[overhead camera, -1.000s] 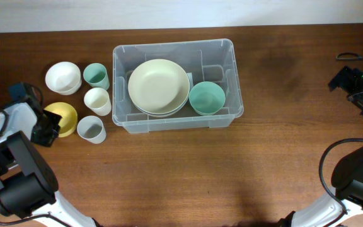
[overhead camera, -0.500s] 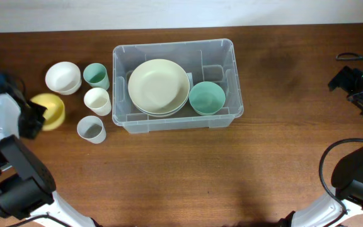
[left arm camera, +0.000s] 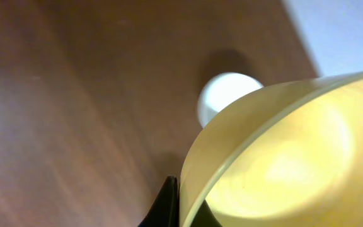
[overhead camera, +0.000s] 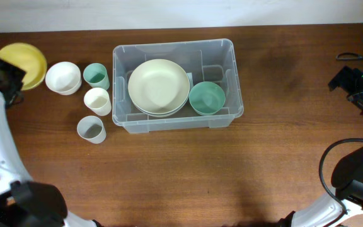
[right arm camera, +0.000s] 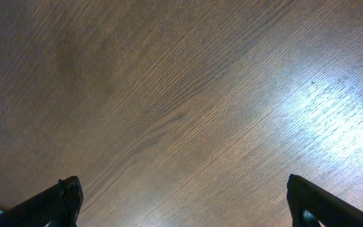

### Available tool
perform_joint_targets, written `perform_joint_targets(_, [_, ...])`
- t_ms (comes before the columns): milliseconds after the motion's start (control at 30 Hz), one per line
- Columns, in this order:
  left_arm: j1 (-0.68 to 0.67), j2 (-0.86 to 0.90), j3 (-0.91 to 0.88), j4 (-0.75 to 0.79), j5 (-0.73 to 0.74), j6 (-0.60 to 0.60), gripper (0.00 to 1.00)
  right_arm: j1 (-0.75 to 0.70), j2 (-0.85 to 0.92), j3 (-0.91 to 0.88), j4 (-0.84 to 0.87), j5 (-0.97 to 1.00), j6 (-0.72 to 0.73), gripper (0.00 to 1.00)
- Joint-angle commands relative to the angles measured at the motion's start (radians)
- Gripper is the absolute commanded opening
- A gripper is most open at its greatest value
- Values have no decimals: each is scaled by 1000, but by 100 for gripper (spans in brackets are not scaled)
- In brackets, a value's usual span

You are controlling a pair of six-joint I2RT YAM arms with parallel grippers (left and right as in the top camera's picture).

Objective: Pack container
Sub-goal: 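Lift the yellow bowl and carry it over the container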

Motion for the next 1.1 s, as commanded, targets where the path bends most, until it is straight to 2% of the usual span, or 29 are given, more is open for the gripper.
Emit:
perform_joint_targets(0, [-92, -55, 19, 18, 52, 16, 1, -3, -13, -4, 0, 2, -6, 99])
perform_joint_targets(233, [-336, -66, 19, 78, 81, 16, 1, -3, -13, -4, 0, 2, -6, 99])
perform_joint_targets(433, [-557, -65, 19, 192, 77, 34, 1, -3, -13, -4, 0, 2, -6, 99])
perform_joint_targets(667, [-762, -19, 19, 342, -14, 68, 1, -3, -13, -4, 0, 2, -6, 99])
perform_joint_targets(1067, [-927, 238, 19, 430, -10, 69, 2, -3, -13, -4, 0, 2, -6, 99])
